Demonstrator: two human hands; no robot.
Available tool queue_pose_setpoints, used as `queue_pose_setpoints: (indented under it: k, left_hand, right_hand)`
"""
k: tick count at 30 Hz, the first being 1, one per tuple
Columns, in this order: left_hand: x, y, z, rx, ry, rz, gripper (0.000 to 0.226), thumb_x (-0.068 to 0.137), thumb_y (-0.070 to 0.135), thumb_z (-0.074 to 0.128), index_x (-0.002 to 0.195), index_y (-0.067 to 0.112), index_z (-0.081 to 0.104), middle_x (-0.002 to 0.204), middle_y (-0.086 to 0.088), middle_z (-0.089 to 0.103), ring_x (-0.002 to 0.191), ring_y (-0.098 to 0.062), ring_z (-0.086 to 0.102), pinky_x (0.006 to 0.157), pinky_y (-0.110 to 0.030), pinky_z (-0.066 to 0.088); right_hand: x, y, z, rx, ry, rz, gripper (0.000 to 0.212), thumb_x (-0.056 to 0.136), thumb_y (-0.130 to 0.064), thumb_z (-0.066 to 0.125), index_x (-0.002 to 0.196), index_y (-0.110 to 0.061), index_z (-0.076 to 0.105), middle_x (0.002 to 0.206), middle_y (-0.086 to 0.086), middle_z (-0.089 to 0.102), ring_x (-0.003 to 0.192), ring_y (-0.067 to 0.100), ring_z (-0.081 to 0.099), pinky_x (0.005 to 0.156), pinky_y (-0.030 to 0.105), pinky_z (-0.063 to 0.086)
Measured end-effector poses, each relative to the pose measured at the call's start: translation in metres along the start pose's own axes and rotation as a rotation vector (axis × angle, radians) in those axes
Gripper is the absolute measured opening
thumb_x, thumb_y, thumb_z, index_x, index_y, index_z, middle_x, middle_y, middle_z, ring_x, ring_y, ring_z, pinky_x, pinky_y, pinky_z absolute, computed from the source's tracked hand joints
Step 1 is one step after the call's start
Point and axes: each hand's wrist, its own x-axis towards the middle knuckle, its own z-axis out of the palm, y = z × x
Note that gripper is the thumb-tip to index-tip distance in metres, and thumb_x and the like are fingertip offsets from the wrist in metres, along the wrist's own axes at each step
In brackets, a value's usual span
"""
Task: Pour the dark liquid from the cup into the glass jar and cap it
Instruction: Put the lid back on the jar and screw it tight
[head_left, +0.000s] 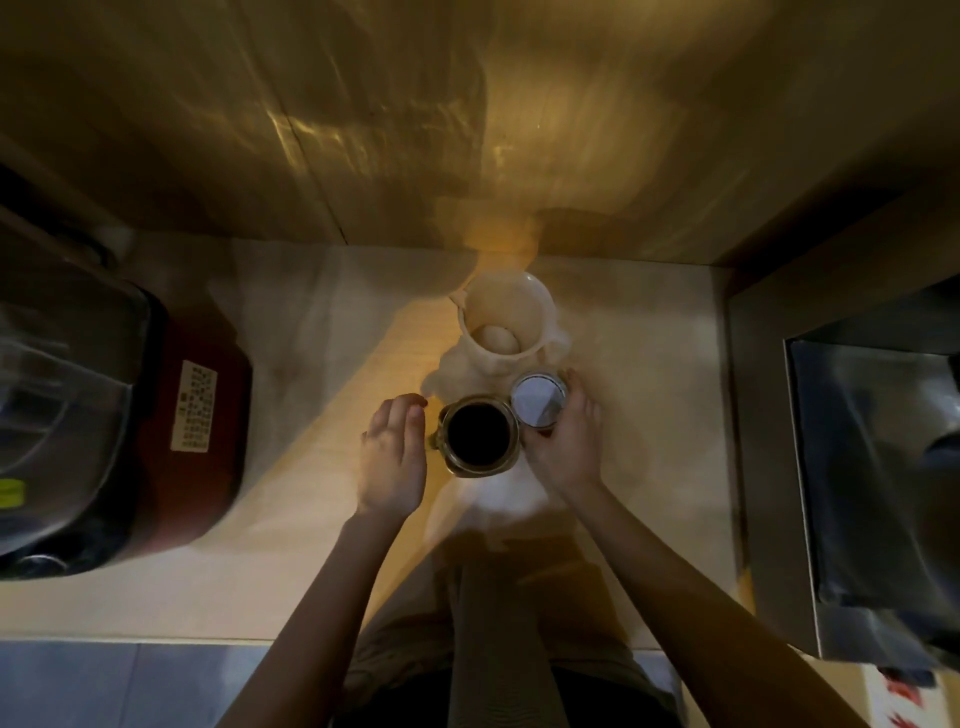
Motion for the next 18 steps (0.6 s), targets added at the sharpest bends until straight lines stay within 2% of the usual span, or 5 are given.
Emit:
queue_pose_setpoints:
  k: [3, 5, 9, 14, 18]
  left_hand:
    - [-0.012, 0.005, -0.012, -0.051, -0.117, 0.104, 0.053, 0.079, 0.037, 0.037, 0.127, 0.017, 0.042, 0.124, -0.002, 0.049, 0.116, -0.022, 0.047, 0.097, -0.041, 0.041]
    - [-0.017, 0.004, -0.014, 0.084, -0.195, 0.195, 0.071, 0.072, 0.042, 0.048, 0.137, 0.021, 0.030, 0.137, -0.004, 0.043, 0.126, -0.021, 0.039, 0.103, -0.040, 0.036]
    - [-0.020, 0.005, -0.005, 0.171, -0.258, 0.189, 0.108, 0.057, 0.062, 0.060, 0.144, 0.021, 0.012, 0.153, -0.001, 0.027, 0.139, -0.016, 0.026, 0.113, -0.037, 0.026]
    - [-0.011, 0.007, 0.002, 0.025, -0.216, 0.164, 0.103, 0.052, 0.059, 0.072, 0.138, 0.020, 0.031, 0.141, -0.002, 0.047, 0.129, -0.016, 0.043, 0.107, -0.032, 0.036]
    - [-0.012, 0.009, 0.003, -0.097, -0.217, 0.115, 0.098, 0.049, 0.054, 0.077, 0.133, 0.021, 0.039, 0.133, 0.001, 0.053, 0.119, -0.012, 0.049, 0.095, -0.022, 0.038]
  right_hand:
    - [-0.001, -0.003, -0.010, 0.022, 0.023, 0.006, 0.091, 0.068, -0.024, 0.083, 0.141, -0.009, 0.030, 0.138, 0.011, 0.045, 0.127, 0.029, 0.036, 0.102, 0.039, 0.036]
    - [-0.006, -0.001, -0.021, 0.039, 0.022, -0.029, 0.095, 0.064, -0.029, 0.084, 0.141, -0.013, 0.030, 0.135, 0.008, 0.048, 0.124, 0.027, 0.041, 0.098, 0.037, 0.039]
    - [-0.020, -0.007, -0.050, 0.015, -0.041, -0.104, 0.104, 0.061, -0.041, 0.085, 0.143, -0.018, 0.025, 0.136, 0.004, 0.048, 0.123, 0.023, 0.047, 0.096, 0.041, 0.047]
    - [-0.036, -0.023, -0.086, -0.178, -0.117, -0.288, 0.109, 0.056, -0.049, 0.081, 0.144, -0.016, 0.026, 0.130, 0.004, 0.052, 0.122, 0.023, 0.045, 0.103, 0.039, 0.035]
    - [-0.046, -0.045, -0.109, -0.321, -0.180, -0.455, 0.111, 0.048, -0.063, 0.054, 0.144, -0.017, 0.024, 0.124, 0.001, 0.053, 0.119, 0.021, 0.044, 0.100, 0.033, 0.029]
